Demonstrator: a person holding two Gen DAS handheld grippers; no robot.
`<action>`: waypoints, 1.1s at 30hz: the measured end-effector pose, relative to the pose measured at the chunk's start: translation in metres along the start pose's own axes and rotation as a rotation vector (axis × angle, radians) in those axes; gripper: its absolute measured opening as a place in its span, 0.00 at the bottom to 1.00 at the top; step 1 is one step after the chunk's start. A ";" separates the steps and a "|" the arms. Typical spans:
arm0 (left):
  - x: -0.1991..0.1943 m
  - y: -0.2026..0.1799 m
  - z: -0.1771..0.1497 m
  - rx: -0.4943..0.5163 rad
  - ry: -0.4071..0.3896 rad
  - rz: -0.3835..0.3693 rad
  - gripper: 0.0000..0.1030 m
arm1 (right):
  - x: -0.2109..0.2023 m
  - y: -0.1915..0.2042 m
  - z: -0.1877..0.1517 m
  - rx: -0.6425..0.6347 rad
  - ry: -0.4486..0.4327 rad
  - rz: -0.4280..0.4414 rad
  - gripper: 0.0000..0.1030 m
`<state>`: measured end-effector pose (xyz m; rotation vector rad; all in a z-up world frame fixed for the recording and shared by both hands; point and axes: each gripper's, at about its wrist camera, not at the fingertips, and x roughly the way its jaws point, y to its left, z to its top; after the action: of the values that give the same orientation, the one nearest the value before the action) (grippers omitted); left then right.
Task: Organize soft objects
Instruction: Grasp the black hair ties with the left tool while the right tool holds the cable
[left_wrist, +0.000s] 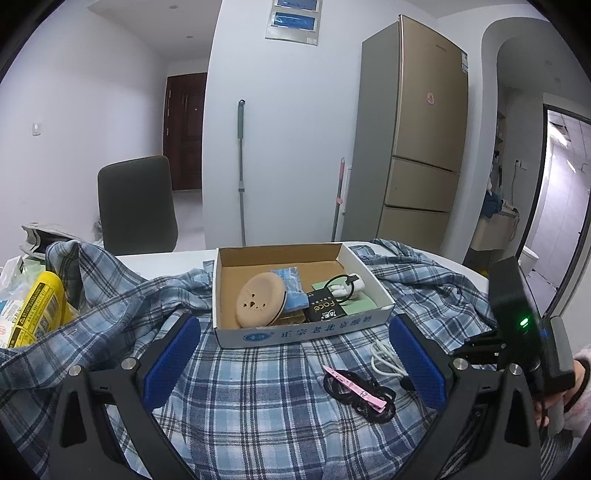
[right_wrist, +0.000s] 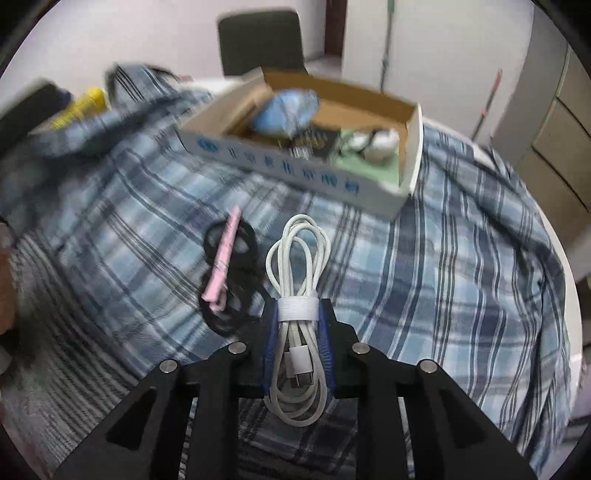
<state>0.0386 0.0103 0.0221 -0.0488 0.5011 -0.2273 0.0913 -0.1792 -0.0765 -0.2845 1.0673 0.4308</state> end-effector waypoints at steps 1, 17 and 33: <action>0.000 0.000 0.000 0.000 0.000 0.003 1.00 | 0.004 0.001 -0.001 0.014 0.026 0.000 0.20; 0.001 0.012 0.003 -0.050 0.024 0.030 0.99 | -0.003 0.059 0.017 0.022 0.014 0.343 0.20; 0.030 0.009 -0.008 -0.003 0.242 0.026 0.92 | -0.030 -0.021 -0.003 0.182 -0.190 0.022 0.20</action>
<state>0.0622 0.0120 -0.0004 -0.0174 0.7422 -0.2082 0.0860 -0.2050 -0.0505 -0.0687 0.9167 0.3698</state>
